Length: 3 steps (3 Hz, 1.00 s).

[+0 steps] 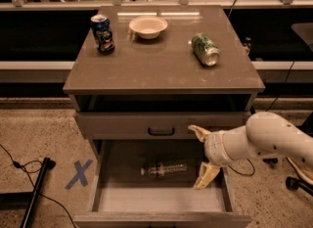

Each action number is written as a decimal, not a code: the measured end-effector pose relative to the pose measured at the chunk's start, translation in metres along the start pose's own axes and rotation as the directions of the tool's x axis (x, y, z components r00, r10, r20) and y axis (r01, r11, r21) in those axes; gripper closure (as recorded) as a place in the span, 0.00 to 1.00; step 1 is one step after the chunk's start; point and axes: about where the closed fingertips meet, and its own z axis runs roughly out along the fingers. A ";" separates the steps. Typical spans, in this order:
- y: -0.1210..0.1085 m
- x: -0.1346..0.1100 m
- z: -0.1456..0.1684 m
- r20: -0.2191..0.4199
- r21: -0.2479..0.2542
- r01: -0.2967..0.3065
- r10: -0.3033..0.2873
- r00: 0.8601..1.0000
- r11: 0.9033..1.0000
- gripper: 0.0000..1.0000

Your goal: Pick water bottle from middle drawer and place on counter

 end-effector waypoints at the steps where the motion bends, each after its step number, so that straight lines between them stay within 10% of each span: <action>1: 0.005 0.005 0.010 0.018 -0.013 0.042 -0.042 0.999 0.999 0.00; 3: 0.009 0.014 0.027 0.024 -0.021 0.036 -0.035 0.999 0.999 0.00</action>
Offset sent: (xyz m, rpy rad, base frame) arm -0.0017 0.0023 -0.0133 0.0057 -0.0163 0.0459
